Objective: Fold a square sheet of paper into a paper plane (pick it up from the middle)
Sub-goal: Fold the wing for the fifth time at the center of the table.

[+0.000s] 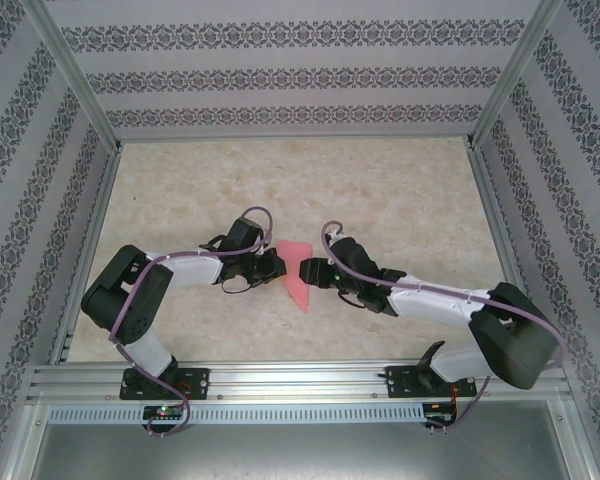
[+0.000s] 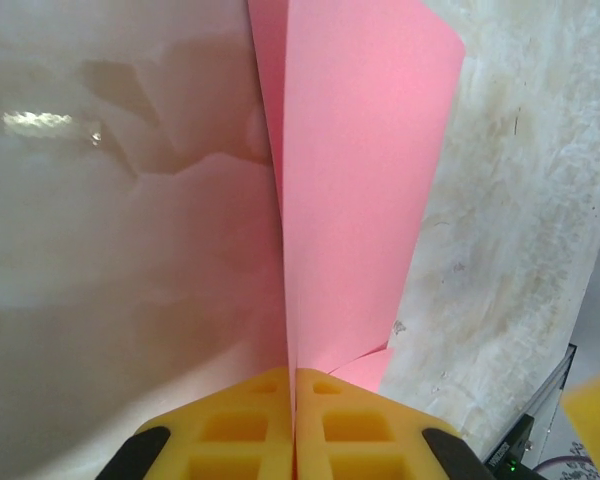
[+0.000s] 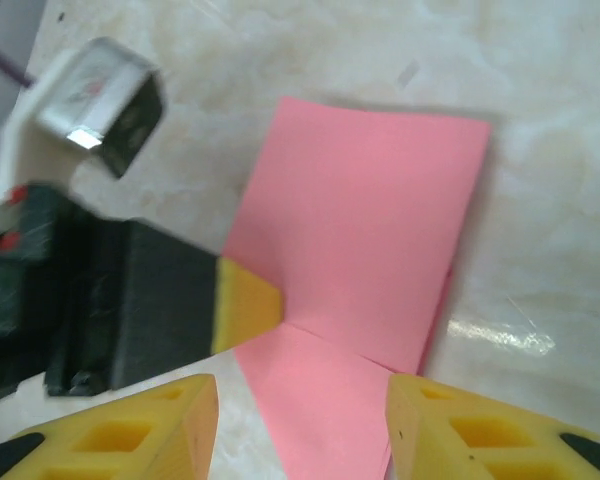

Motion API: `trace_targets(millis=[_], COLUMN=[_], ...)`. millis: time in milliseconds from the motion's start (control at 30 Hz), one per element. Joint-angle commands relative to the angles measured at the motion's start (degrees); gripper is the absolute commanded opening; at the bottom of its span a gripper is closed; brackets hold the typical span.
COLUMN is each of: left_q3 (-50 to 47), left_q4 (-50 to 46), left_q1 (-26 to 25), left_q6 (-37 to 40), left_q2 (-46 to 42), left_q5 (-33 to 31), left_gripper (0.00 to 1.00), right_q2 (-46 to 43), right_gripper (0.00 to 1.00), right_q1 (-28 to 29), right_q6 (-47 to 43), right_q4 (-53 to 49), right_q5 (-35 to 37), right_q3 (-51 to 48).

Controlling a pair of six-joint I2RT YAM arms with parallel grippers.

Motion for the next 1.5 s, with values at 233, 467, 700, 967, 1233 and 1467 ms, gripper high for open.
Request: trace_targets(millis=[233, 467, 700, 967, 1233, 1467], left_q3=[0.79, 1.31, 1.55, 1.63, 1.89, 2.31], left_q4=[-0.49, -1.25, -0.87, -1.07, -1.56, -2.5], left_q1=[-1.11, -1.19, -1.24, -1.28, -1.28, -1.32], left_q6=[-1.73, -1.65, -1.81, -1.9, -1.74, -1.26], left_q2=[-1.92, -1.67, -1.48, -1.36, -1.31, -1.22], left_q5=[-1.1, -1.0, -0.24, 0.09, 0.23, 0.31], left_gripper=[0.1, 0.1, 0.1, 0.11, 0.11, 0.11], right_q2=[4.88, 16.27, 23.96, 26.72, 29.54, 29.95], right_gripper=[0.46, 0.42, 0.39, 0.34, 0.27, 0.16], right_q1=[17.73, 24.64, 25.95, 26.34, 26.38, 26.4], right_q6=[-26.63, -32.13, -33.22, -33.38, -32.8, -31.75], right_q4=[1.35, -0.06, 0.02, 1.97, 1.86, 1.87], right_q5=[24.84, 37.29, 44.21, 48.59, 51.17, 52.59], right_q3=[0.28, 6.21, 8.52, 9.4, 10.45, 10.1])
